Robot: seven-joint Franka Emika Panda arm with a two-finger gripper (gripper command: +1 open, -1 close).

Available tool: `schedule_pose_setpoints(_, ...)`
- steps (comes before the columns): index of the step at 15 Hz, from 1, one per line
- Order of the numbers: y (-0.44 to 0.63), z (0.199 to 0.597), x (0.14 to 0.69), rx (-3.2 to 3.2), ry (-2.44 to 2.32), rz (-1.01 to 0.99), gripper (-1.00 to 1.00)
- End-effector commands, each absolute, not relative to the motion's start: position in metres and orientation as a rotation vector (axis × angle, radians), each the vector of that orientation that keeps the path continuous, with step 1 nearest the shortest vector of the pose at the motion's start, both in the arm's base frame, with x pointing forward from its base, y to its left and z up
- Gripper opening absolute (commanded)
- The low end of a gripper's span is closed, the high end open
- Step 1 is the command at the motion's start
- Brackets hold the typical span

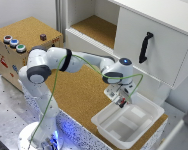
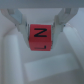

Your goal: Store the pink block inside the box

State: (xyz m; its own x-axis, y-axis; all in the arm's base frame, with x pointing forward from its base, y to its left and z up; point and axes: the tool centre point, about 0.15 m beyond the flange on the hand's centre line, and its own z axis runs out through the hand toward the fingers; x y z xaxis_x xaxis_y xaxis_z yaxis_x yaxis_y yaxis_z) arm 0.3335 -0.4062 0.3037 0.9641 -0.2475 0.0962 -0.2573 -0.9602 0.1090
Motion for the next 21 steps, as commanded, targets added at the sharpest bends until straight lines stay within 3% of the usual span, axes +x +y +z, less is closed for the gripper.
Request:
schedule_pose_setpoints(1,-0.455,0.257,0.358,3.076,-0.322,-0.019,-1.00)
schedule_pose_setpoints(2,-0.455,0.249,0.358,3.085,-0.315,-0.053,-1.00)
schedule_pose_setpoints(3,-0.454,0.248,0.356,3.082,-0.313,-0.048,1.00)
schedule_pose_setpoints(11,-0.391,0.323,0.332,3.109,-0.255,0.213,1.00)
schedule_pose_setpoints(15,-0.309,0.361,0.351,3.191,0.076,0.259,1.00)
schedule_pose_setpoints(21,-0.217,0.365,0.380,3.167,0.422,0.239,1.00)
